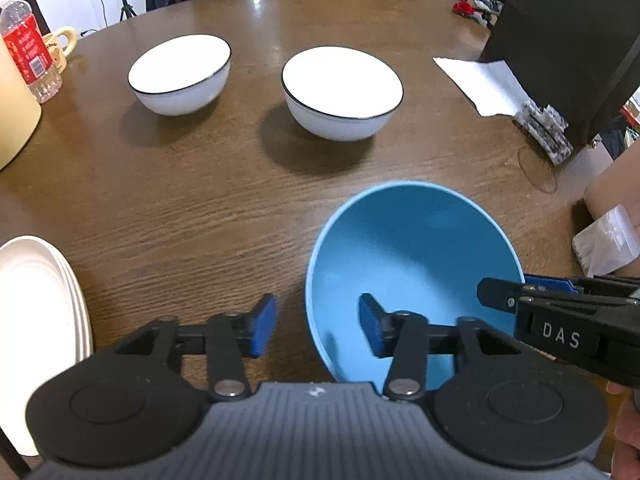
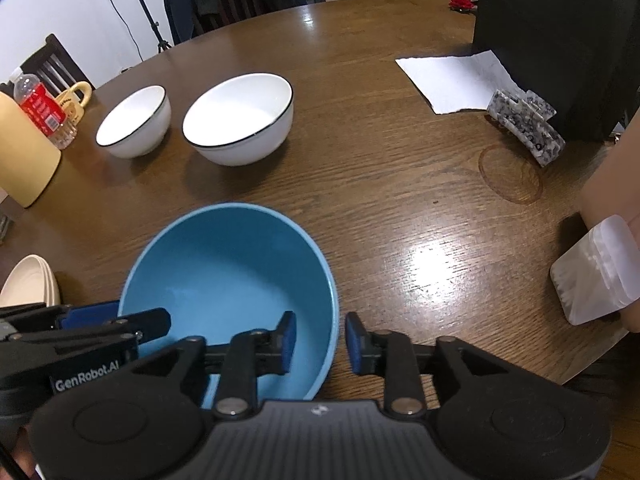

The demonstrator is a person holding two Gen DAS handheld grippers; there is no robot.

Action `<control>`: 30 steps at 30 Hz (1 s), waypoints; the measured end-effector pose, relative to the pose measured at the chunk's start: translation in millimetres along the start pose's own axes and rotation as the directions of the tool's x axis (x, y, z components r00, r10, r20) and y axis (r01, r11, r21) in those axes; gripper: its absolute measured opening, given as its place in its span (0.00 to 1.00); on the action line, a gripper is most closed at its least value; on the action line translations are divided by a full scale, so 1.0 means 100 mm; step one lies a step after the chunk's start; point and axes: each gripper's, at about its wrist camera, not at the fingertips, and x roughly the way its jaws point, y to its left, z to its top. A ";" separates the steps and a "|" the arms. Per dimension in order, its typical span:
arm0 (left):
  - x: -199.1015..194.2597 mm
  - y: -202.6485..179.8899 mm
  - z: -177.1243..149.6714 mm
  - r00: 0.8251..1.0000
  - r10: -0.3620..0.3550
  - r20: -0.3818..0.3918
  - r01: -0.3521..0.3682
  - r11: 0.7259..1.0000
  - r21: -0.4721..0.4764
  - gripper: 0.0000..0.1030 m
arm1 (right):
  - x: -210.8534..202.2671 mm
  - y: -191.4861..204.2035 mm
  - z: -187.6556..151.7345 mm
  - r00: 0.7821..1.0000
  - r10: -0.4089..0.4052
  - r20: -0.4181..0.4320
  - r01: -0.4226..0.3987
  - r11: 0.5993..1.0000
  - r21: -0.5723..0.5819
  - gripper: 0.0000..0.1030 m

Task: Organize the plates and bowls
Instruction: 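Lower the blue bowl onto the table and open both grippers, then pull both grippers back from the blue bowl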

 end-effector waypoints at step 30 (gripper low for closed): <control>-0.40 0.25 -0.10 0.997 0.056 0.060 -0.052 0.996 -0.079 1.00 | -0.25 -0.07 0.00 0.999 0.032 0.024 -0.033 0.999 0.028 1.00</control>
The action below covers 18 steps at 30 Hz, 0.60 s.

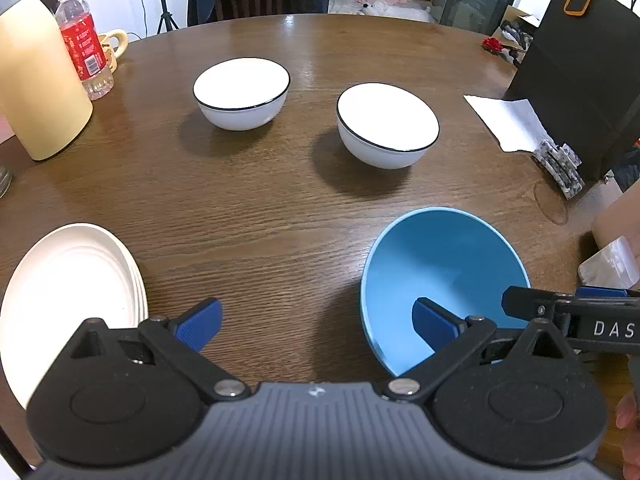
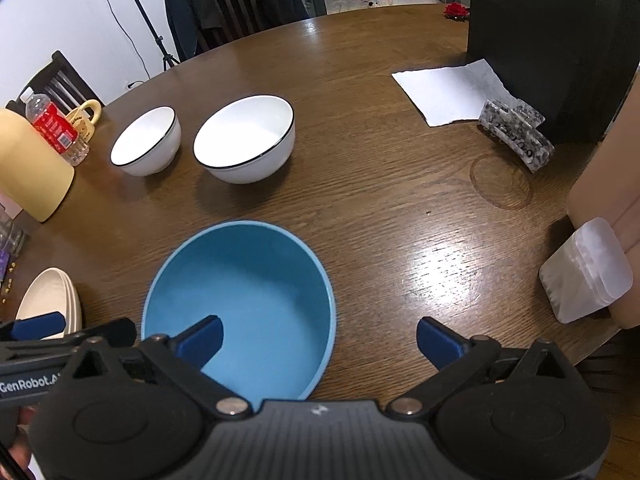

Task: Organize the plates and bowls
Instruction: 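Pull both grippers back from the blue bowl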

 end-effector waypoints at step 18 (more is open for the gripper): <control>-0.18 0.21 -0.06 0.999 0.047 0.017 -0.046 0.997 -0.064 1.00 | -0.06 0.11 0.02 1.000 0.020 -0.001 -0.020 0.999 -0.032 1.00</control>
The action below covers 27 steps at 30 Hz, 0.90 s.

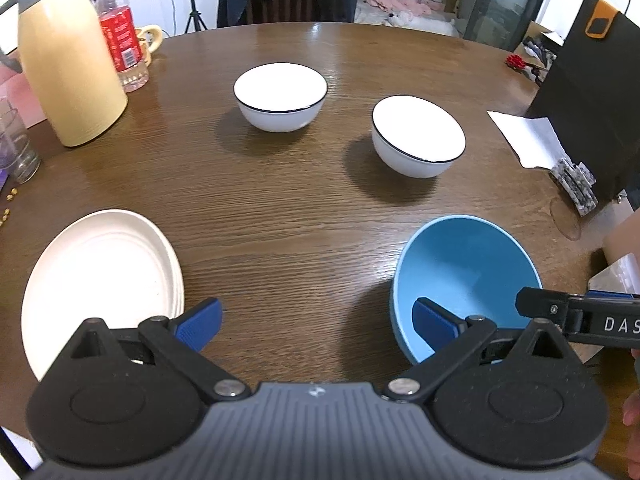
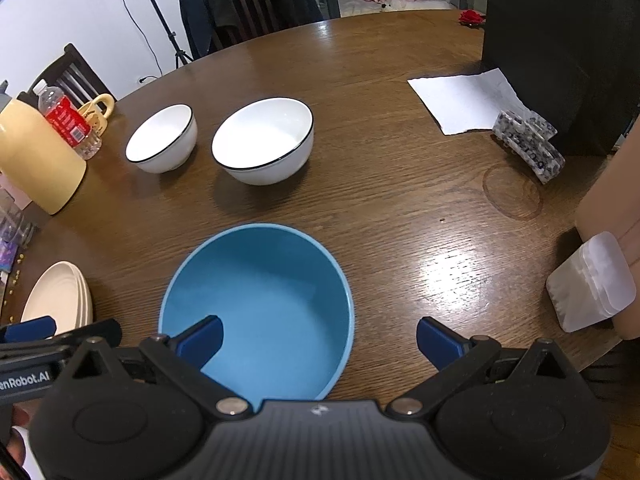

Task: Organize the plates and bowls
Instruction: 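Pull both grippers back from the blue bowl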

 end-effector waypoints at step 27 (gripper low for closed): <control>-0.16 0.46 0.32 0.993 0.118 0.009 -0.115 0.982 -0.151 1.00 | -0.12 0.26 0.35 0.996 0.072 0.048 -0.067 0.994 -0.088 1.00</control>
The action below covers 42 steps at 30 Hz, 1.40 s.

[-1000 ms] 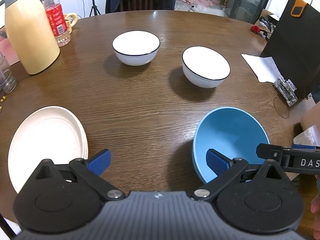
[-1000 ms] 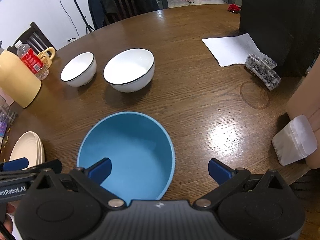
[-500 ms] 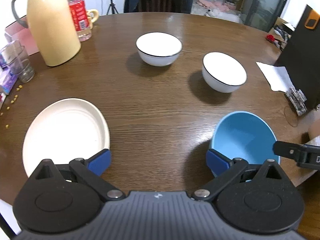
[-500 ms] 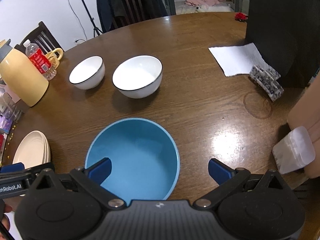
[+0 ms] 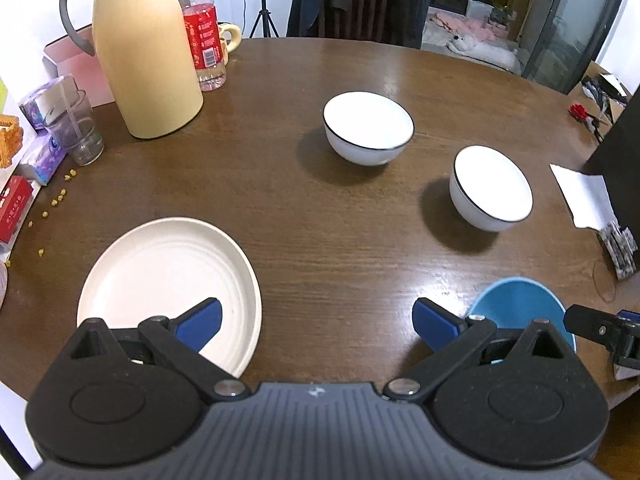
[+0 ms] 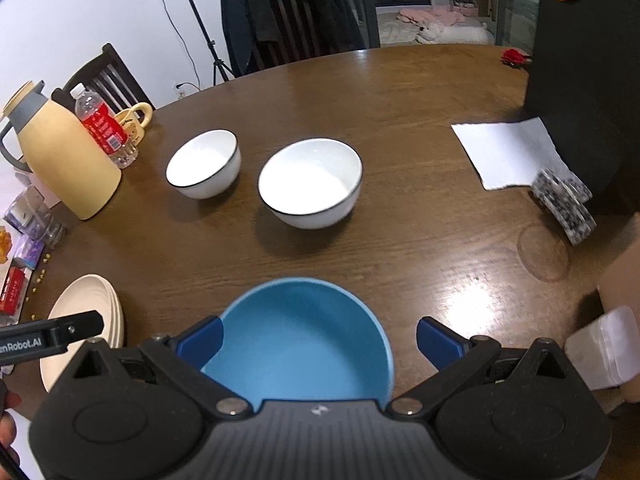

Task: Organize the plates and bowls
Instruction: 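Pull both grippers back from the blue bowl, then move both open grippers down to the rim of a white bowl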

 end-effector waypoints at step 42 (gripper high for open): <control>0.89 0.54 1.68 0.999 0.024 0.034 -0.023 0.999 -0.032 1.00 | 0.94 1.16 1.49 0.998 -0.031 -0.060 0.030 0.999 -0.031 0.98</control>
